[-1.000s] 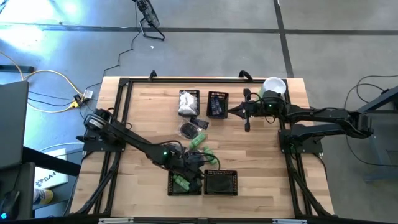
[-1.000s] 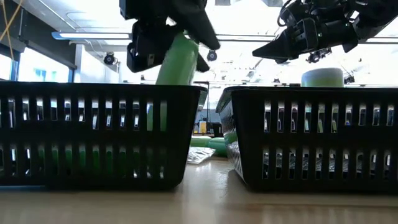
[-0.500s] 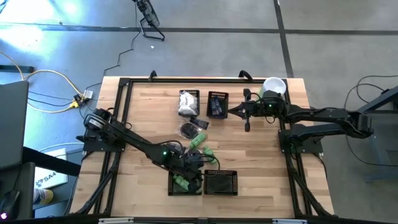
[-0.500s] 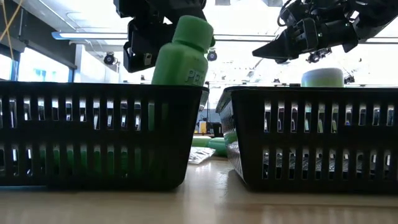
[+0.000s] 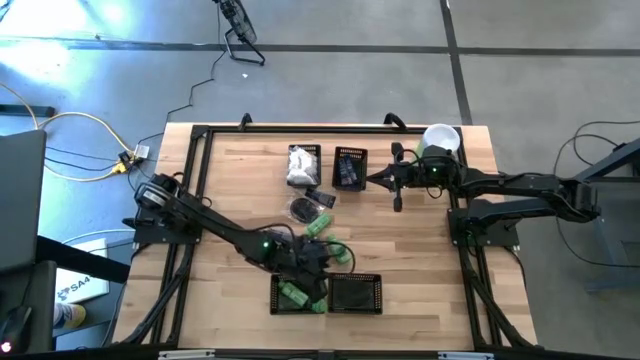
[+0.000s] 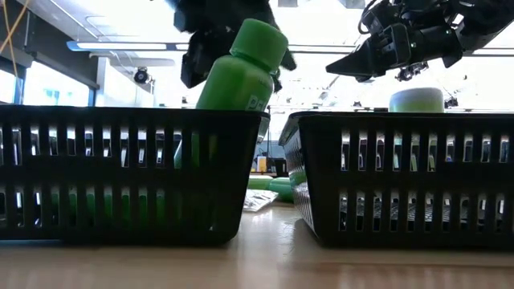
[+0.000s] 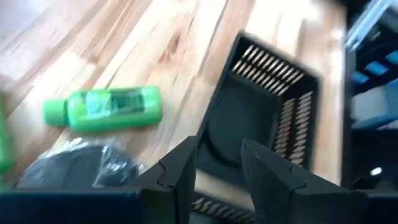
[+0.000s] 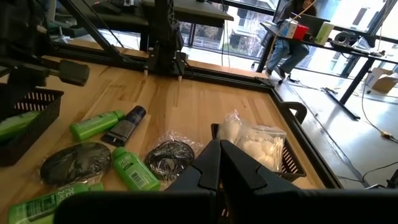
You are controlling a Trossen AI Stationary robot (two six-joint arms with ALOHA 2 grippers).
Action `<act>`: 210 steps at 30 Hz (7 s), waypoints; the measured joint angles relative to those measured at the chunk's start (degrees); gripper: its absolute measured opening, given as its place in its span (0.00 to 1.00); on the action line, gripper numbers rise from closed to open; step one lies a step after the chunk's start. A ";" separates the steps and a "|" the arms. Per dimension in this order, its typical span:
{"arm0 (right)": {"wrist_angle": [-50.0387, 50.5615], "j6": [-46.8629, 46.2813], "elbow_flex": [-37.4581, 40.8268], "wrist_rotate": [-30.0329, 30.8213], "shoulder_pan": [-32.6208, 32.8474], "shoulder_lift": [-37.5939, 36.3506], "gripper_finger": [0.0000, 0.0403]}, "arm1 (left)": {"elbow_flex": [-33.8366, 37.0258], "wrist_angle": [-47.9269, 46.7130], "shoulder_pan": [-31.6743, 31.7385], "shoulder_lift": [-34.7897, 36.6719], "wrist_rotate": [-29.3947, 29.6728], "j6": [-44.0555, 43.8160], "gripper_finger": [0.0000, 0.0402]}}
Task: Pick & Place Travel size toiletries
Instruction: Put the green shampoo into the bottom left black bin
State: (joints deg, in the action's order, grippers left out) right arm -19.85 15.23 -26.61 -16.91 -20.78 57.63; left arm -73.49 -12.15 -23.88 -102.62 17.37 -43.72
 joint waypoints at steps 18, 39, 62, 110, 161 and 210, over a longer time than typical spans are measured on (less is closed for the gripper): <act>0.43 0.06 0.00 0.02 -0.01 0.00 0.01 | -6.26 1.45 -2.99 1.37 3.06 -1.67 0.02; 1.12 1.11 0.00 0.27 -0.01 0.00 0.01 | -25.49 -19.43 -5.03 -11.10 -3.35 -12.25 0.00; 0.79 1.09 0.00 0.26 0.00 0.02 0.01 | -25.51 -24.22 -4.99 -14.27 -18.10 -23.98 0.00; 0.84 1.09 0.00 0.22 -0.01 0.00 0.01 | -38.53 -54.88 -4.26 -14.29 -9.00 -11.59 0.09; 0.78 0.96 0.00 0.20 0.01 0.02 0.01 | -38.50 -49.58 -4.26 -22.18 -14.04 -13.68 0.67; 0.96 1.09 0.00 0.22 0.01 0.02 0.01 | -49.32 -70.21 -2.58 -22.16 -17.10 -12.22 0.30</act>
State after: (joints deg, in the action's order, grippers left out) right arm -18.89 16.32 -26.61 -16.69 -20.78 57.65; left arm -122.81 -82.37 -26.46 -124.77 0.27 -55.93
